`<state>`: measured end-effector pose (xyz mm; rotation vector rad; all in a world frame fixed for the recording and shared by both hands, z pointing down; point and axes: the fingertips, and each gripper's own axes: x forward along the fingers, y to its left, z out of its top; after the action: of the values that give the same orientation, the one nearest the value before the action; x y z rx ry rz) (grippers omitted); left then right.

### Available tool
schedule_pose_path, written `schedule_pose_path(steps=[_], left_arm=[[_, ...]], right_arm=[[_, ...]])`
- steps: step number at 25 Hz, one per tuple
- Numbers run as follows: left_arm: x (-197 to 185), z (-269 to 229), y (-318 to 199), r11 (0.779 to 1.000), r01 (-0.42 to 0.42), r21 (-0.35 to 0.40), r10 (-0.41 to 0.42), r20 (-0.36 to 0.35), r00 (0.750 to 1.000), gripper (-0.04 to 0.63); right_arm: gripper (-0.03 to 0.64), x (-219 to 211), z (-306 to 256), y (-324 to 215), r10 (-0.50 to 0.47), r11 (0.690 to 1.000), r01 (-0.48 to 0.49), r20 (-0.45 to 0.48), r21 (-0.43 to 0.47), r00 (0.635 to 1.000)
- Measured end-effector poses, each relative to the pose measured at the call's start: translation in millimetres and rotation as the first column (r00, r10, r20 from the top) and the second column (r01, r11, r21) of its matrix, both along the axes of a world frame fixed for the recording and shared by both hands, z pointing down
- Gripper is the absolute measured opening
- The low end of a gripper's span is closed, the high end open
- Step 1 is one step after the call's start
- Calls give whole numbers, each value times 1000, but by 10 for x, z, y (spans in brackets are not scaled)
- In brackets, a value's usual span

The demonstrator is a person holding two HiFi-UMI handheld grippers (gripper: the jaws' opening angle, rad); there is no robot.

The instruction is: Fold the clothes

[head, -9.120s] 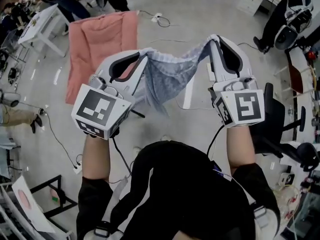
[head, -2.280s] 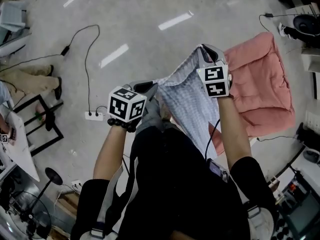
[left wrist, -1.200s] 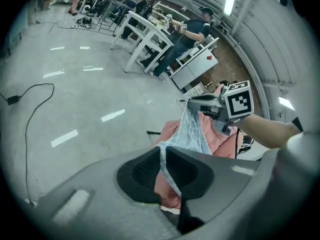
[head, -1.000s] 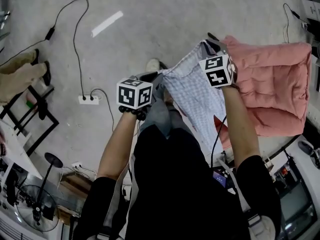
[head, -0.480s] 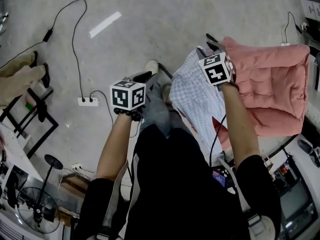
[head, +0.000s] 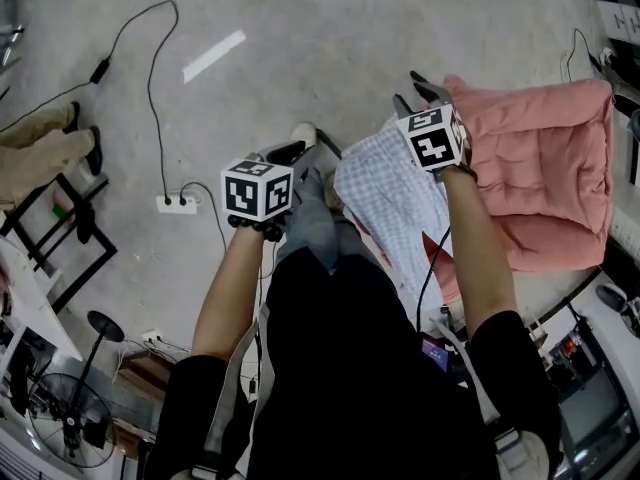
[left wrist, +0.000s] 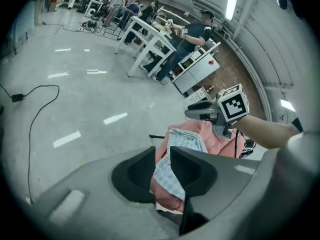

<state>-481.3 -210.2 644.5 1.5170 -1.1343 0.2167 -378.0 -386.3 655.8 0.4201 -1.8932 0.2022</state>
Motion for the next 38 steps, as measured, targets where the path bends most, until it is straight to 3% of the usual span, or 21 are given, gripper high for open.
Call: schedule_pose_path(steps=[6, 12, 20, 22, 25, 30, 35, 38], left_arm=[[220, -213, -35, 994, -100, 49, 98, 44, 994, 98], [607, -462, -181, 973, -212, 90, 207, 68, 976, 92], [987, -907, -516, 890, -433, 141, 417, 127, 900, 89], [1088, -1021, -578, 857, -492, 155, 473, 144, 869, 86], [1323, -1173, -727, 787, -589, 182, 564, 175, 807, 83], [1908, -1353, -811, 641, -737, 215, 699, 232, 676, 83], [2586, -1503, -633, 544, -806, 231, 760, 270, 591, 81], [2944, -1532, -334, 503, -834, 227, 784, 286, 550, 80]], right_arm=[[152, 297, -310, 40, 68, 996, -71, 54, 53, 996], [141, 1000, -671, 160, 181, 977, -189, 82, 96, 980], [135, 2172, -1002, 590, 434, 889, -440, 73, 128, 898], [132, 2397, -1063, 774, 503, 851, -509, 79, 129, 861], [130, 2706, -1125, 1020, 603, 780, -611, 98, 134, 792], [130, 3221, -1244, 1402, 735, 643, -751, 151, 153, 661], [130, 3817, -1177, 1870, 806, 543, -826, 184, 148, 563], [130, 4153, -1110, 2285, 824, 520, -842, 175, 143, 538]])
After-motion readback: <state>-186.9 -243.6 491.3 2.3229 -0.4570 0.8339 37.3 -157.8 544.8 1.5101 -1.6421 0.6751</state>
